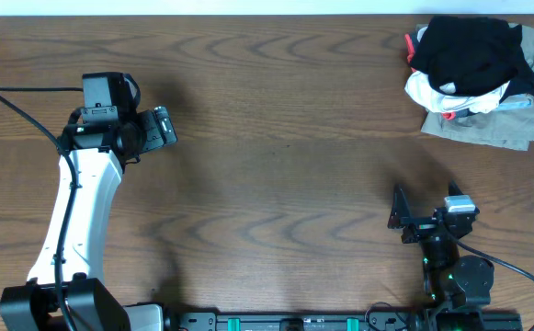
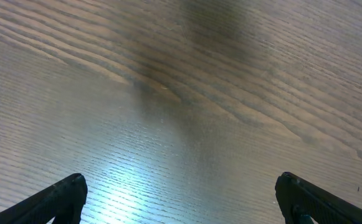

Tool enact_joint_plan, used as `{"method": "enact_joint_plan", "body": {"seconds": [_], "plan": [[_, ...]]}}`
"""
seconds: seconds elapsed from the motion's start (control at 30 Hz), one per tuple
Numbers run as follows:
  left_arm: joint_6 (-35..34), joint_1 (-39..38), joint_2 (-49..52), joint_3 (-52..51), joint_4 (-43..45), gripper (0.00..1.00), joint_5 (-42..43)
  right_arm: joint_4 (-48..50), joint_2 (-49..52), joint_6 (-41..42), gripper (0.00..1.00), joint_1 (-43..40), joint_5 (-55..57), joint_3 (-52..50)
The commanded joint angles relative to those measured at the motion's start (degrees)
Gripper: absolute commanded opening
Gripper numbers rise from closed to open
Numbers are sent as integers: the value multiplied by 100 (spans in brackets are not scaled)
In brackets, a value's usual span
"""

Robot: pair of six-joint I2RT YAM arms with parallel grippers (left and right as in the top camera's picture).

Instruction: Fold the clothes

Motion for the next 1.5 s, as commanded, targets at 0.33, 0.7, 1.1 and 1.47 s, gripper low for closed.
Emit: {"method": "enact_joint_plan", "body": {"seconds": [0.33, 0.7, 1.1, 1.47], "plan": [[-52, 13, 63, 26, -9, 98, -68, -26, -57, -87, 99, -66, 79, -11], [-52, 13, 63, 26, -9, 98, -68, -26, -57, -87, 99, -66, 79, -11], [-59, 13, -131, -11, -46, 98, -63, -26, -57, -87, 99, -66, 79, -11], [-35, 13, -2444, -2518, 2455, 98, 37, -26, -57, -87, 99, -66, 79, -11]]}}
